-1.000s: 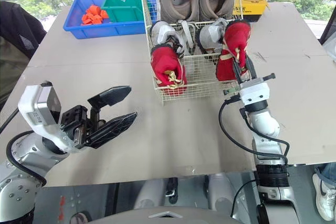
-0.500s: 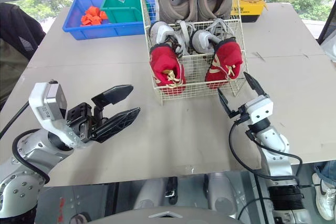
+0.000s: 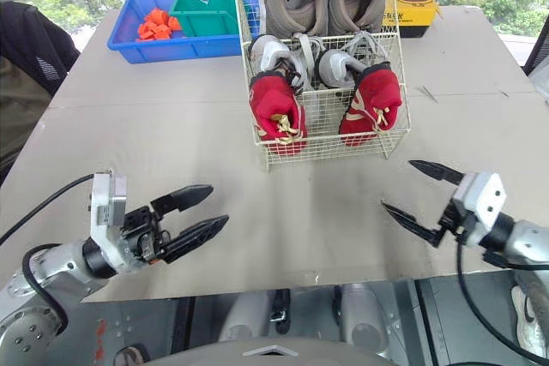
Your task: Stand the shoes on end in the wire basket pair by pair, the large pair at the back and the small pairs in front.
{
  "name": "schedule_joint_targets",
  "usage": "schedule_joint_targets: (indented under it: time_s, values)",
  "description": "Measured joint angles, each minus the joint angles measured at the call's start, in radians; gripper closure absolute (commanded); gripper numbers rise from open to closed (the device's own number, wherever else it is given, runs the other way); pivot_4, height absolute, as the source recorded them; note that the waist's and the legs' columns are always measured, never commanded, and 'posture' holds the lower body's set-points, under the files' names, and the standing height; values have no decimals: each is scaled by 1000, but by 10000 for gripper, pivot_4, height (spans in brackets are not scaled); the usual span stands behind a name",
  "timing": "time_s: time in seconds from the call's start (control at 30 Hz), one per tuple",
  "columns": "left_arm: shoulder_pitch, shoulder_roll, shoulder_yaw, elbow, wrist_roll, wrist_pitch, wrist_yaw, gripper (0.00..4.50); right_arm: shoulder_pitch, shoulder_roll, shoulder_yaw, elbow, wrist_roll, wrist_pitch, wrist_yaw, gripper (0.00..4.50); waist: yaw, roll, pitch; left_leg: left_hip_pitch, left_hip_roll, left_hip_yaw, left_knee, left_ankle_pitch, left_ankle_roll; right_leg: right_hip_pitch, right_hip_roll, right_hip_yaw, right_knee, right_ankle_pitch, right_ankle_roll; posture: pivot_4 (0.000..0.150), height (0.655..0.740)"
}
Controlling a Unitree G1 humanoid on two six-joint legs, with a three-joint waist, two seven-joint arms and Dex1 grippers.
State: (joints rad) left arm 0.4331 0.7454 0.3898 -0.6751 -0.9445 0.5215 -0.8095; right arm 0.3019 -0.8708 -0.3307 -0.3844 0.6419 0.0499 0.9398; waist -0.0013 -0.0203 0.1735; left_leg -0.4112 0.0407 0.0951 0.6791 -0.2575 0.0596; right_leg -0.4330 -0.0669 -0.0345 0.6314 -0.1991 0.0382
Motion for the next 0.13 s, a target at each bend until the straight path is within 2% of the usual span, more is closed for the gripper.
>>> schedule_joint_targets:
  time_s: [0.13]
  values:
    - [59, 21, 34, 0, 24, 1, -47, 0, -2, -56, -81, 108, -1, 4, 130, 1161, 4, 0, 0, -1, 0, -2, 0, -2, -2, 0, -1, -2, -2, 0, 0, 1500, 7400]
